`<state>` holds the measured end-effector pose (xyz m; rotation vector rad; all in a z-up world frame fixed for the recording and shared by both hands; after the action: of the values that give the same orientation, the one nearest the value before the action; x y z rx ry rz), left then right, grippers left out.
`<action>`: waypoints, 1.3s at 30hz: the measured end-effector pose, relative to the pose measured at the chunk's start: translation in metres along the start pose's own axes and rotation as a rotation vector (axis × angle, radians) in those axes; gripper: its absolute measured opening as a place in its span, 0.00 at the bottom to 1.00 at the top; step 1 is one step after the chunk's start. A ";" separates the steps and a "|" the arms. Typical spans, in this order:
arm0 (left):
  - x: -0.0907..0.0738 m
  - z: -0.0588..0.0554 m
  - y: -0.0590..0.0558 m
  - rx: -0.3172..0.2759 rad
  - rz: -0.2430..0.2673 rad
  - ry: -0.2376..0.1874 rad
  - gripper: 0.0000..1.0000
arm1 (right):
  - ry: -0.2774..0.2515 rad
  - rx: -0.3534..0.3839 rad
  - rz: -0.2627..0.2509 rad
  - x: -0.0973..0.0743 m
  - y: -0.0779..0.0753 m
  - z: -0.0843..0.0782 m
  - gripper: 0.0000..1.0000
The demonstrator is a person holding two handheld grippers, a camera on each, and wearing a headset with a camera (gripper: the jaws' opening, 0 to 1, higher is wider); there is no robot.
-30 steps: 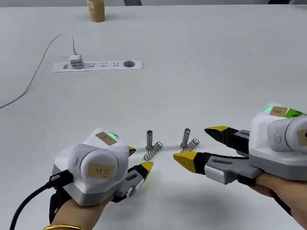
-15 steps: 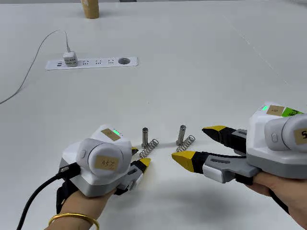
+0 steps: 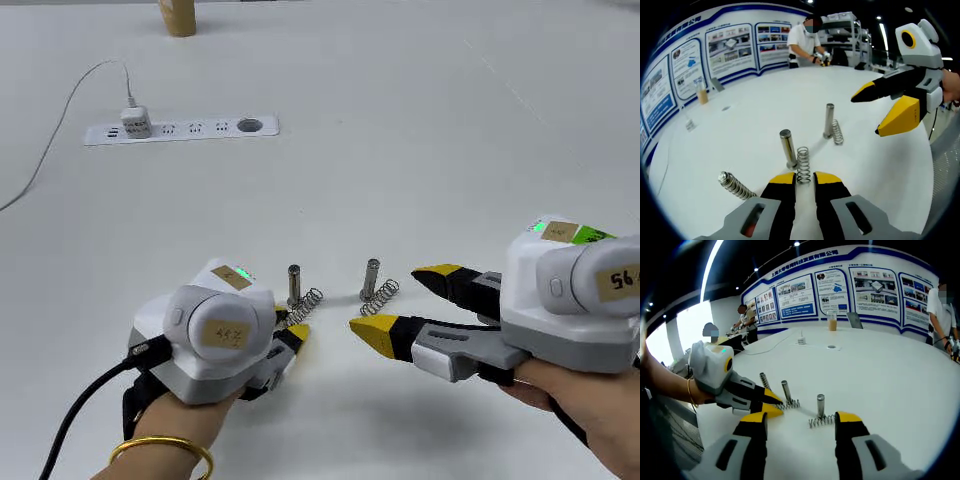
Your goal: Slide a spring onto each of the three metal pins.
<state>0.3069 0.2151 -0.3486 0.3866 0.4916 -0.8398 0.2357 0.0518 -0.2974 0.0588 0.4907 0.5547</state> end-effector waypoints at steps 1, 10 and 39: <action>0.000 0.000 0.000 0.003 0.000 0.001 0.13 | -0.001 0.002 0.000 0.000 0.000 0.000 0.55; 0.000 0.001 -0.001 0.006 0.000 0.009 0.11 | -0.008 0.022 -0.002 0.001 0.001 0.000 0.55; -0.049 0.018 -0.001 0.004 -0.020 -0.192 0.10 | -0.146 0.190 0.096 0.006 0.011 0.022 0.43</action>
<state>0.2828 0.2352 -0.3070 0.3013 0.3167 -0.8875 0.2446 0.0654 -0.2787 0.3031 0.3985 0.5919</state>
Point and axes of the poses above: the centre of the closed fingertips' face, and the gripper's own axes: x roughly forward along the fingers, y roughly to its left, z roughly out of its top, the point moved 9 cm from there along -x, roughly backward along the fingers, and after that the axes turned 8 degrees about z, right-handed, at the moved point
